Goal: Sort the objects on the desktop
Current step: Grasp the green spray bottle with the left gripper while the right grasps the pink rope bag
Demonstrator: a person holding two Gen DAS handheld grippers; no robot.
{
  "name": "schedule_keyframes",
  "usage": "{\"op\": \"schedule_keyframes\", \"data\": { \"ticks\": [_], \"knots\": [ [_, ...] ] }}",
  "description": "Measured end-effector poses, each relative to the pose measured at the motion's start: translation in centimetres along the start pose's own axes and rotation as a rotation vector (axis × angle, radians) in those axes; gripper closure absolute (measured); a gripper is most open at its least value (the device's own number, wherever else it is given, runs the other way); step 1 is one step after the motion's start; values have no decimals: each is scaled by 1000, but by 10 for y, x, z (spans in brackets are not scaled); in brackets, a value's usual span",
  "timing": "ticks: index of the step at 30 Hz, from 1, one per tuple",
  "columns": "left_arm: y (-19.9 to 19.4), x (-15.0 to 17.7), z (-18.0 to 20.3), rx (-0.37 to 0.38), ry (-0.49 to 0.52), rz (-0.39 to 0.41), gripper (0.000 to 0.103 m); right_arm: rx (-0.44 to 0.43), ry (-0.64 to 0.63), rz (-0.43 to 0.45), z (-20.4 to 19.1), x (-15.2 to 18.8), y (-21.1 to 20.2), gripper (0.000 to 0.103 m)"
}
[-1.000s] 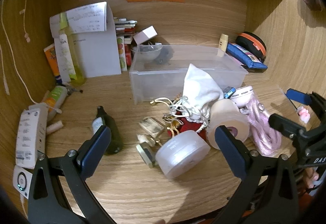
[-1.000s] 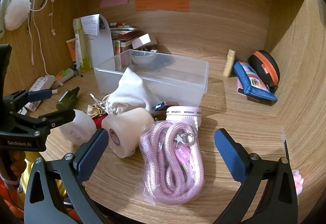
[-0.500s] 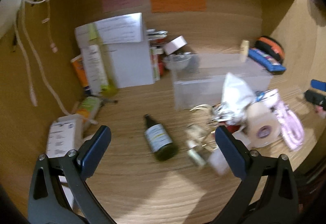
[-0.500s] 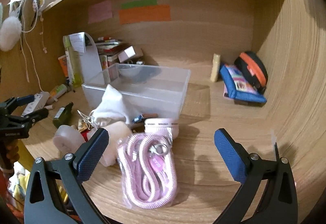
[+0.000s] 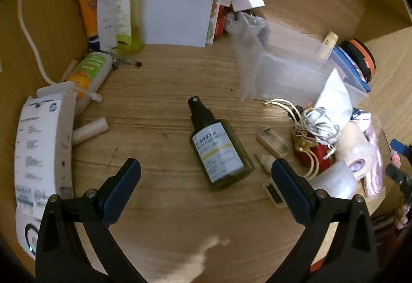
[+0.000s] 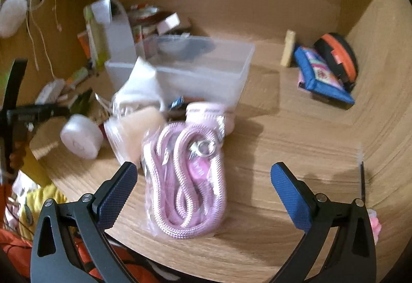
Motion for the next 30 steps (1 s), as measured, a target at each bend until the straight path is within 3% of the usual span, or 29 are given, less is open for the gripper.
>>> {"op": "schedule_keyframes", "data": {
  "ticks": [3, 6, 11, 15, 17, 18, 24, 25, 26, 30],
  "knots": [
    [6, -5, 0, -10, -29, -1, 2, -7, -6, -52, -5, -1, 17, 0],
    [14, -7, 1, -5, -27, -28, 21, -52, 2, -112, -7, -1, 34, 0],
    [25, -12, -1, -21, -35, -43, 30, -85, 6, -173, -6, -3, 56, 2],
    [27, -13, 0, -42, -35, -26, 42, -110, 15, -180, -4, -5, 63, 16],
    [28, -16, 0, -75, -25, -14, 59, -116, 9, -172, -5, -5, 61, 27],
    [29, -16, 0, -87, -21, -8, 61, -117, 6, -167, -5, -5, 60, 33],
    [26, -15, 1, -118, 2, 15, 62, -111, 5, -146, -3, -2, 56, 33],
    [25, -15, 2, -113, 4, 15, 62, -113, 8, -137, -2, -2, 52, 35],
    [24, -15, 3, -112, 5, 15, 62, -113, 7, -132, -2, -2, 49, 49],
    [15, -17, 8, -117, 13, 37, 62, -99, 7, -96, 1, -5, 37, 49]
  ]
}}
Point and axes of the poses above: each gripper's, at about its wrist camera, not at the fingertips, and y roughly the way its jaws point, z to its right, x to its underside, the point moved 7 cm from there along y, roughly the way its jaws point, and after that the axes turned 11 degrees about -z, right-handed, at the moved point
